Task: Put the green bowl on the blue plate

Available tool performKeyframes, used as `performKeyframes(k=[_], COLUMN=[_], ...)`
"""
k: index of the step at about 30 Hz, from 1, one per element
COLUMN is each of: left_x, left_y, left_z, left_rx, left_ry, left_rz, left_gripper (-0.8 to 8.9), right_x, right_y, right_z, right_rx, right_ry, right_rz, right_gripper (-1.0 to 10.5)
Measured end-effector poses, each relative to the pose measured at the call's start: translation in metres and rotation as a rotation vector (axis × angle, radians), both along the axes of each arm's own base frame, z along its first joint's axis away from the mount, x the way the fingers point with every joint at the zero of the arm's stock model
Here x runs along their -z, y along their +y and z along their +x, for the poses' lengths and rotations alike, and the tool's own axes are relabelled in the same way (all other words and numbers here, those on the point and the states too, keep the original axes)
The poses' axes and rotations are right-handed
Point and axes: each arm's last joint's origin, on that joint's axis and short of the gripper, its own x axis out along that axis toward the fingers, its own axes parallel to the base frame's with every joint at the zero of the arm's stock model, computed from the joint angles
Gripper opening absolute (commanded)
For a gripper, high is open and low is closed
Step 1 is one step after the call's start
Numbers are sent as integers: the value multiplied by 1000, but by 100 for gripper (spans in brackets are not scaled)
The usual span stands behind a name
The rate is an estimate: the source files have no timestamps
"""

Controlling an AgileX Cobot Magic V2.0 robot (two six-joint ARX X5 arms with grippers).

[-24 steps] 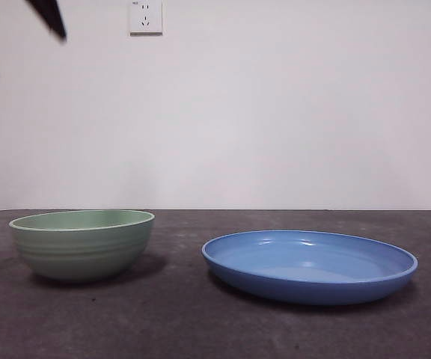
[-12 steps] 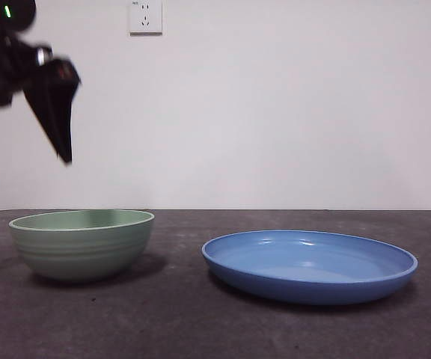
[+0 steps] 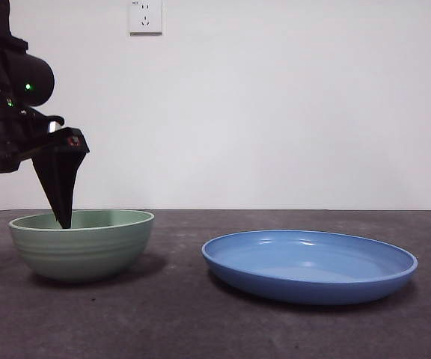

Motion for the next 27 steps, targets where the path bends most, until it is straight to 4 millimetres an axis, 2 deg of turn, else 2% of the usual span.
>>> performKeyframes(k=[5, 11, 13, 27], left_x=[5, 5, 5, 5], left_y=[0, -1, -1, -1], left_z=[2, 4, 4, 4], left_rx=[0, 0, -1, -19], left_ry=[16, -1, -8, -2], left_rz=[3, 0, -1, -3], left_gripper=[420, 88, 20, 16], right_x=[0, 0, 0, 0], right_y=[0, 0, 0, 0], right_z=[0, 0, 0, 0], right_rx=[0, 0, 0, 0], right_ry=[0, 0, 0, 0], right_rz=[0, 0, 0, 0], right_gripper=[680, 680, 680, 680])
